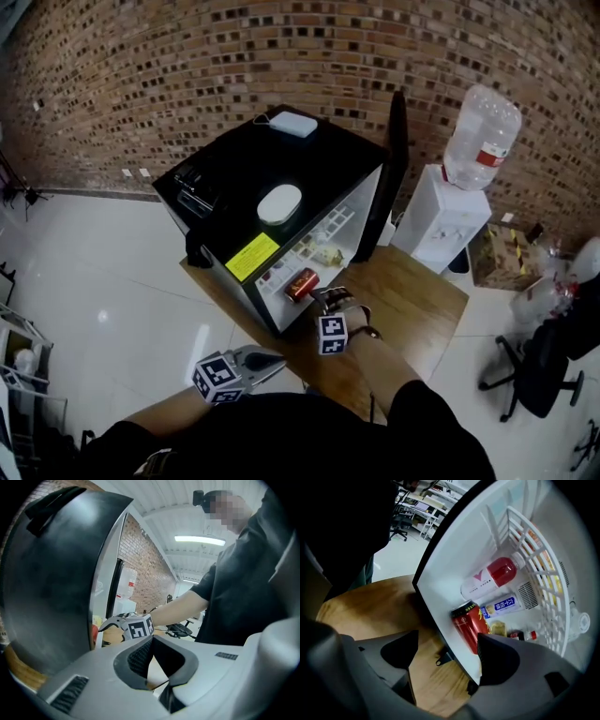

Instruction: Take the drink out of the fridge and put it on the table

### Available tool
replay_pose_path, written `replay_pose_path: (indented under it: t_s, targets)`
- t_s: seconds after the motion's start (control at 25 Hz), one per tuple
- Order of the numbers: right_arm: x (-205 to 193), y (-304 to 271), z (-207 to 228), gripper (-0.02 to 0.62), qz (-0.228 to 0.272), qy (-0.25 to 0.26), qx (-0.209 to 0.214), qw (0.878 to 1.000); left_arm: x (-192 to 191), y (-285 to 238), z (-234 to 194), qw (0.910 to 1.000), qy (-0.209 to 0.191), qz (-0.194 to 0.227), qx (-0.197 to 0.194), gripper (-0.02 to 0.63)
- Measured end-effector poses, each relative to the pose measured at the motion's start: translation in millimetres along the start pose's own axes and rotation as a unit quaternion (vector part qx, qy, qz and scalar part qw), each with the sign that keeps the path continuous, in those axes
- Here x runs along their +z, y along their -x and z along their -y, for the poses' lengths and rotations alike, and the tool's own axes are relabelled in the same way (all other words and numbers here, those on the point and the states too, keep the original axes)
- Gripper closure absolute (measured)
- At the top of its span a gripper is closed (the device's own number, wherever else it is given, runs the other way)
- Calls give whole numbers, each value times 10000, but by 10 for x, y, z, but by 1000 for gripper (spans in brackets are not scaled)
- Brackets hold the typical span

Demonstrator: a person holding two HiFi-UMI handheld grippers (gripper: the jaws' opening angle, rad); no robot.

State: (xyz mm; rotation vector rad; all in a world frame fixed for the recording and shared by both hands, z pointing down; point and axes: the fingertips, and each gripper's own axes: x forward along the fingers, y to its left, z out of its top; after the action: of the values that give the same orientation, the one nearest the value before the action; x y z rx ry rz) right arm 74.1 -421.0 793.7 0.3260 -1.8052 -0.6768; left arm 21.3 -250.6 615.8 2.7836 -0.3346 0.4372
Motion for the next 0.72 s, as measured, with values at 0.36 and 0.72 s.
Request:
replay_pose_path:
  t_s: [0.36,0.72]
  targets:
    - [175,66,472,183,-159,-34,-508,9986,-22,8,19,9989,-100,-4,-467,612]
    - [222,-411,419,184,-733,491,17,9961,-145,615,-203,9999,-104,-84,41,612]
